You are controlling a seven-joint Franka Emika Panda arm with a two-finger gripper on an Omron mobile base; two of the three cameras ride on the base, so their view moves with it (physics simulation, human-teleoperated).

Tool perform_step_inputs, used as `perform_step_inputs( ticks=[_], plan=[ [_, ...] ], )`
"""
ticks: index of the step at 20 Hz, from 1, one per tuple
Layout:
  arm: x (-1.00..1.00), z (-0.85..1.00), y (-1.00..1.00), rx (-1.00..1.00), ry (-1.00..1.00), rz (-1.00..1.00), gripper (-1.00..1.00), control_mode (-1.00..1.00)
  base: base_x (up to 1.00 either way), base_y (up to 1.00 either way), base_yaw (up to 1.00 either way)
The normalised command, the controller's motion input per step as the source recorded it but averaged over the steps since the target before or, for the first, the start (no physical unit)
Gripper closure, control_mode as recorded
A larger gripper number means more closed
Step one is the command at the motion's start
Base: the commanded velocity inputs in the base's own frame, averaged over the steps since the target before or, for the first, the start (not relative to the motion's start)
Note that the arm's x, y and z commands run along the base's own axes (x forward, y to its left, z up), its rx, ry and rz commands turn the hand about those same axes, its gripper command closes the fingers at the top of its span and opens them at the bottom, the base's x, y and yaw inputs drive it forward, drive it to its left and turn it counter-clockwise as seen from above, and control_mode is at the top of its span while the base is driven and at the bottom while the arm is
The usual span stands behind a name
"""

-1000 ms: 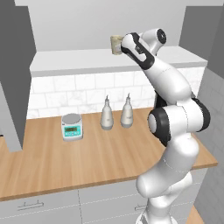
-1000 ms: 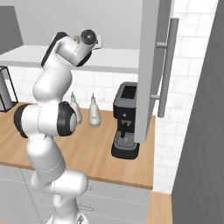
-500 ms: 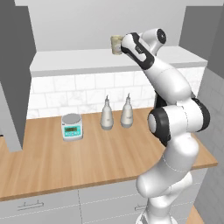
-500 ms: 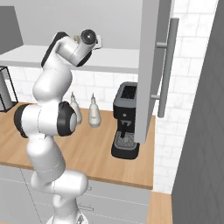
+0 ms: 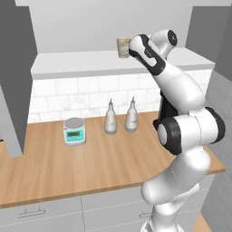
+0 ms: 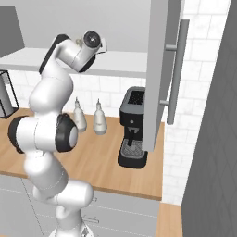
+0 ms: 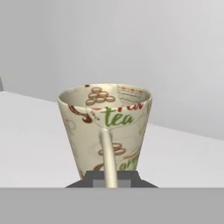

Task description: Gather all objects into one cabinet and sort the glasses and bowls to opposite sides.

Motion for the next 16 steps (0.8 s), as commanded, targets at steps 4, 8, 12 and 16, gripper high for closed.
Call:
perform_step_inputs(
  ticks=[4,8,12,16],
  plan=[
    [-0.24,0.01,0.00,0.00,0.00,0.00,1.00,-1.00,0.00,0.00,0.00],
    [-0.21,0.00,0.00,0.00,0.00,0.00,1.00,-1.00,0.00,0.00,0.00],
    [-0.12,0.00,0.00,0.00,0.00,0.00,1.00,-1.00,0.00,0.00,0.00],
    [-0.18,0.00,0.00,0.00,0.00,-0.02,1.00,-1.00,0.00,0.00,0.00]
  ],
)
